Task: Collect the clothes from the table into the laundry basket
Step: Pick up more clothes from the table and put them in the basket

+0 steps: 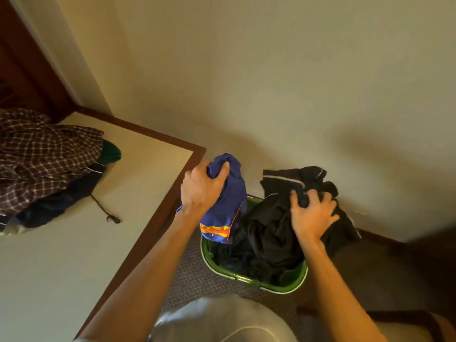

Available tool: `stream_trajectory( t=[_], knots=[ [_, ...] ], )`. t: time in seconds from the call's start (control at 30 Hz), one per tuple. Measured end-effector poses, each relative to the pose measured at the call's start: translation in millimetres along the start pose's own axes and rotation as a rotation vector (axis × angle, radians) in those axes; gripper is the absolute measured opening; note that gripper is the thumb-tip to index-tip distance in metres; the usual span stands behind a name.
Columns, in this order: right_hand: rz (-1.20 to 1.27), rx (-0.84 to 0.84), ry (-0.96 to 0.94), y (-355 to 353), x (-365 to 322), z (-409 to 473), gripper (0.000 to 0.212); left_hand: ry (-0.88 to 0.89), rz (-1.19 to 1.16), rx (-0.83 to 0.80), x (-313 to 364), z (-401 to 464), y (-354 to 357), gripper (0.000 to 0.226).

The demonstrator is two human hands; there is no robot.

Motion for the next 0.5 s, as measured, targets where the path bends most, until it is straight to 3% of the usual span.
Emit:
stream_trajectory(
  t=[0.1,0.17,0.33,0.5],
  knots=[
    [0.037,-0.419,-0.089,70.0,29.5,-11.8,0.032,-0.033,0.030,-0.076,3.3,-5.5,44.4,0.044],
    [0.137,-0.580,-0.116,95.1,48.6,-20.5,0.026,-0.041,0.075,-0.142,3.3,-8.4,69.5,0.044],
    [0.218,-0.609,-0.024,98.5,84.2,-18.1,0.021,-0.055,0.132,-0.252,-18.2,-6.1,111.8,0.039],
    [0.250,-0.570,0.001,96.6,87.5,-17.6,0.016,-0.202,0.142,-0.465,-64.1,-11.5,150.4,0.052]
  ],
)
Point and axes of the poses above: each hand's wrist, its own z-axis towards the middle knuckle, its own y-axis out of the palm, x = y × z, the point moved 8 cm from there along z, towards the middle knuckle, and after that the axes turned 12 degrees about -z, right-handed, at the moved point
